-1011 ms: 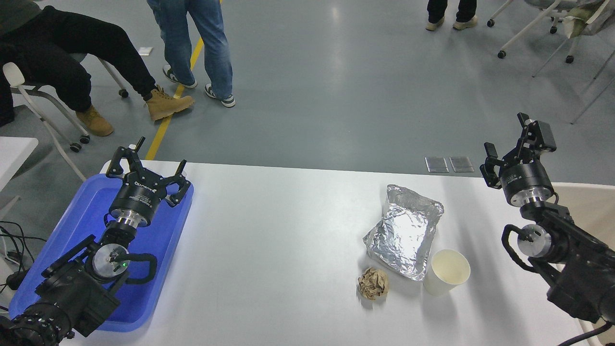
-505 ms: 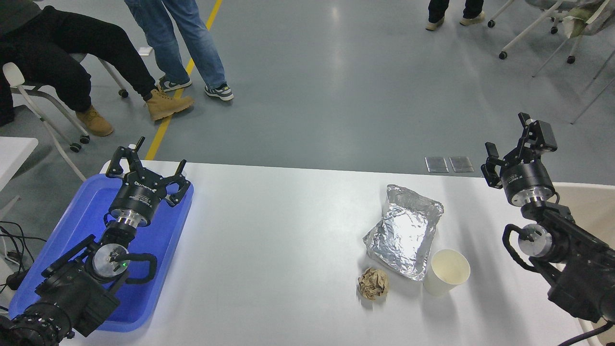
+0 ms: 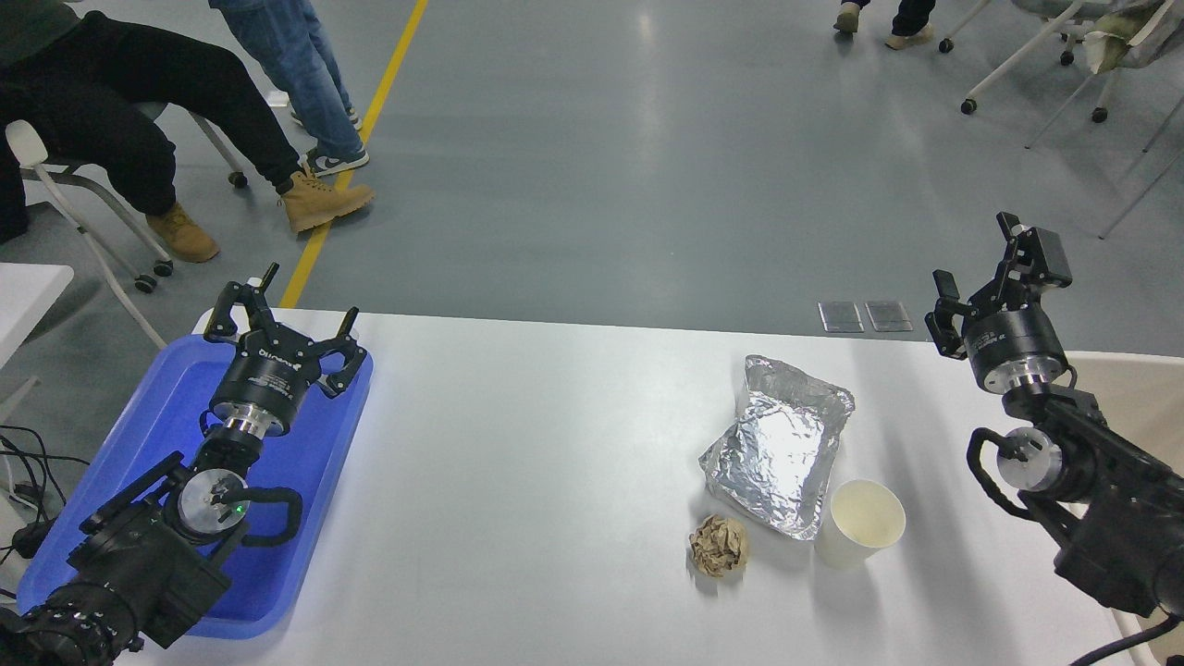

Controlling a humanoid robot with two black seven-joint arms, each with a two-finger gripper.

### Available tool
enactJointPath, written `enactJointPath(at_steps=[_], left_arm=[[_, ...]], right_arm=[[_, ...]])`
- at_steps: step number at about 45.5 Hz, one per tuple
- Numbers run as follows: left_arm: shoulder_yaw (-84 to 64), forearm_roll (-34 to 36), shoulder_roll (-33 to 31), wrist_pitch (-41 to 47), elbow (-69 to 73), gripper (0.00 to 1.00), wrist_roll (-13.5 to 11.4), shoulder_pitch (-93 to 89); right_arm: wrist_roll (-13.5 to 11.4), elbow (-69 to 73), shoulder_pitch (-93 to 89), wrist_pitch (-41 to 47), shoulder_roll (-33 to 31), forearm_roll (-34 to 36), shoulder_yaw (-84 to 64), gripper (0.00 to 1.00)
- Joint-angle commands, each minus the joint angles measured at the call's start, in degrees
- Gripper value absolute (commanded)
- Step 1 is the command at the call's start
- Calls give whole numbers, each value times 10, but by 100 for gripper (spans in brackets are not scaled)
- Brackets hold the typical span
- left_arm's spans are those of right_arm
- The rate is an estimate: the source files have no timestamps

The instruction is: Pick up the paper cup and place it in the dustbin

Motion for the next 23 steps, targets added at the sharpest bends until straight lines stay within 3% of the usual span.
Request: enactJointPath(at_steps=[1, 23], left_arm=[[0, 0, 0, 0, 0, 100, 0, 0], [0, 0, 0, 0, 0, 100, 0, 0]], right_arm=[[0, 0, 8, -1, 2, 0, 0, 100], [-4, -10, 45, -1, -3, -1, -41, 100]])
